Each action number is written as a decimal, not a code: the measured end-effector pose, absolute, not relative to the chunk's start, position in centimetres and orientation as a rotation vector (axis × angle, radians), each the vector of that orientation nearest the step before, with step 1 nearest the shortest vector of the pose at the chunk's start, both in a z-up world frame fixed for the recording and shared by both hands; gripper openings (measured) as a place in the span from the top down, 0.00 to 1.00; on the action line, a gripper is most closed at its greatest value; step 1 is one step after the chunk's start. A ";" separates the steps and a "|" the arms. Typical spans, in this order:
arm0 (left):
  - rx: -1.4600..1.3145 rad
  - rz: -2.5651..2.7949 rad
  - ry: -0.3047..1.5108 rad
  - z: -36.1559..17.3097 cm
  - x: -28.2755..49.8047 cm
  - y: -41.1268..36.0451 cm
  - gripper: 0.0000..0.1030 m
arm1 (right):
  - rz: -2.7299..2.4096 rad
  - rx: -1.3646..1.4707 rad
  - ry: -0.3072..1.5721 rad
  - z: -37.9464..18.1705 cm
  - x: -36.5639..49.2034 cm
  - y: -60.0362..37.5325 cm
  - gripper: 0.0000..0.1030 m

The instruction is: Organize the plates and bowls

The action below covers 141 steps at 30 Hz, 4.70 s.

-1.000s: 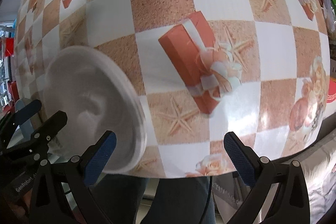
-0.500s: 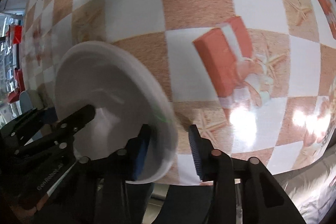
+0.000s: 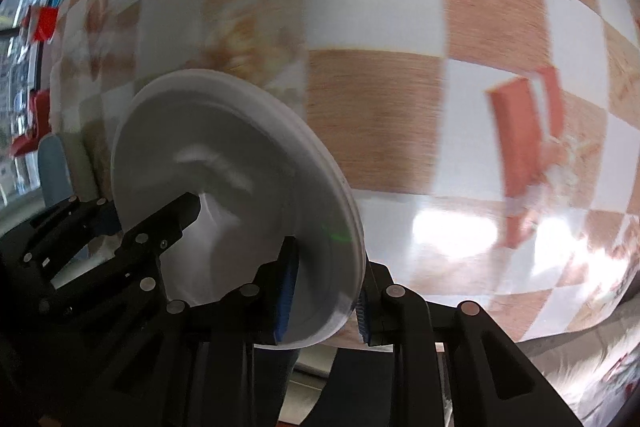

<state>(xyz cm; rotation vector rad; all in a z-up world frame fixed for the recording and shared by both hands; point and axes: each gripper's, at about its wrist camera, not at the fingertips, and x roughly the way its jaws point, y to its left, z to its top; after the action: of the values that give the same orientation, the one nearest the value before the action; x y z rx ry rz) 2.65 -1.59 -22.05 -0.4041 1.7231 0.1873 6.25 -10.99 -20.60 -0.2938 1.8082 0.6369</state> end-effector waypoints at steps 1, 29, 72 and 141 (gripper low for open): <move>-0.414 0.201 1.721 -22.1 2.1 -1.1 0.72 | 0.648 -0.305 1.807 -20.5 5.9 -10.1 0.73; -0.503 0.250 1.672 -21.8 -5.6 3.9 0.72 | 0.742 -0.440 1.789 -20.4 -1.4 -2.5 0.73; -0.671 0.647 1.488 -16.4 -15.7 16.5 0.72 | 1.008 -0.624 1.629 -16.3 -6.9 9.4 0.73; -0.372 0.639 1.461 -10.6 -16.0 11.9 0.04 | 1.031 -0.654 1.391 -9.0 -8.0 4.5 0.01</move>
<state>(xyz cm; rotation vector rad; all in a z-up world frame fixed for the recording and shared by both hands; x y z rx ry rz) -16.01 11.92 -10.65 -0.3721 1.4607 0.6388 -7.98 4.48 -8.97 -0.6538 1.3914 1.0306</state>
